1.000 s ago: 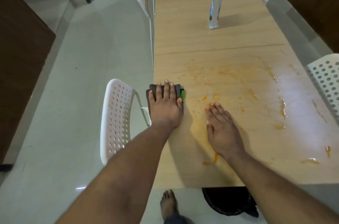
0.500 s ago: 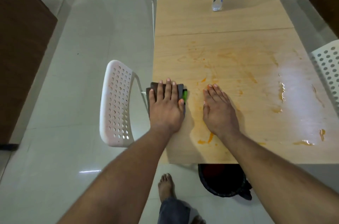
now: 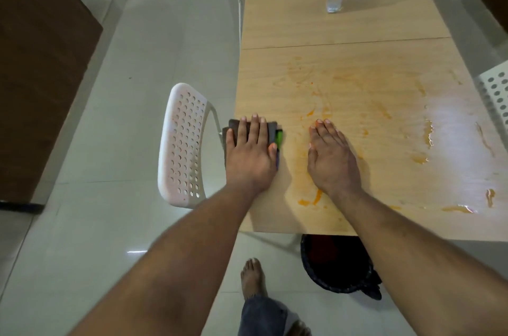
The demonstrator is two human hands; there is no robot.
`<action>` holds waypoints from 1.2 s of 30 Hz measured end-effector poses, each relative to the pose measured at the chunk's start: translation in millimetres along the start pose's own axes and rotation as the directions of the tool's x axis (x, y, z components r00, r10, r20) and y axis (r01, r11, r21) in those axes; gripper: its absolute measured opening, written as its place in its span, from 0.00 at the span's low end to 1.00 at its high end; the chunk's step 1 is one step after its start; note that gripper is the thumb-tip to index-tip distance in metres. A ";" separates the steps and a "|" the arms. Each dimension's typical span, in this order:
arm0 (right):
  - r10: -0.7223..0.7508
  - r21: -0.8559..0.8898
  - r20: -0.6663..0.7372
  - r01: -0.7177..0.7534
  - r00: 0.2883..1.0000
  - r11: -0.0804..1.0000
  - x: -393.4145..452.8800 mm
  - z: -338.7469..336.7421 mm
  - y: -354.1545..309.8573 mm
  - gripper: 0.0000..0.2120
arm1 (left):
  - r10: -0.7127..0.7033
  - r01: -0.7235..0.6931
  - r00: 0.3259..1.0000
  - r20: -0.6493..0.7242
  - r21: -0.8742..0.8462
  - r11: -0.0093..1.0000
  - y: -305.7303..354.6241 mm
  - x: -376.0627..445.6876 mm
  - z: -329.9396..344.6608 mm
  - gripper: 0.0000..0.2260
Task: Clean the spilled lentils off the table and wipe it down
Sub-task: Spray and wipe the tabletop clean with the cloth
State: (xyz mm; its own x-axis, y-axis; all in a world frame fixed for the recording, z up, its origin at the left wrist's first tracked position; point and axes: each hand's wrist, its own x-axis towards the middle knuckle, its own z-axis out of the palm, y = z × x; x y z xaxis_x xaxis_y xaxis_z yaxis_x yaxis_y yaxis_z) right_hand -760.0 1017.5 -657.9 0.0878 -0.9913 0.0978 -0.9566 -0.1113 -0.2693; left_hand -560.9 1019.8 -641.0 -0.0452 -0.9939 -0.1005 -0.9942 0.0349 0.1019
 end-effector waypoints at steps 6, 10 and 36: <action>-0.022 0.006 -0.034 0.022 0.999 1.000 -1.5 1.7 4.7 0.28 | 0.143 -0.143 0.989 -0.032 -0.004 0.990 35.7 -28.9 9.9 0.31; -0.015 0.005 -0.004 0.015 1.000 1.000 -0.7 -3.5 0.6 0.28 | 0.166 -0.166 0.986 0.024 -0.006 0.986 15.4 -91.0 9.9 0.30; 0.053 -0.019 -0.021 -0.054 0.998 0.998 162.3 0.8 33.3 0.24 | 0.038 -0.037 0.999 0.011 -0.010 0.999 2.8 196.9 -17.2 0.31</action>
State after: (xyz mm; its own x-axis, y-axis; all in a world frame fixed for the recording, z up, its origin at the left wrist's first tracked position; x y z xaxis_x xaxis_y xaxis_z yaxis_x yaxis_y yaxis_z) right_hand -777.4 852.8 -651.7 0.0308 -0.9941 0.1038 -0.9651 -0.0566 -0.2556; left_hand -570.9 822.4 -643.4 -0.0836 -0.9906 -0.1079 -0.9908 0.0710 0.1152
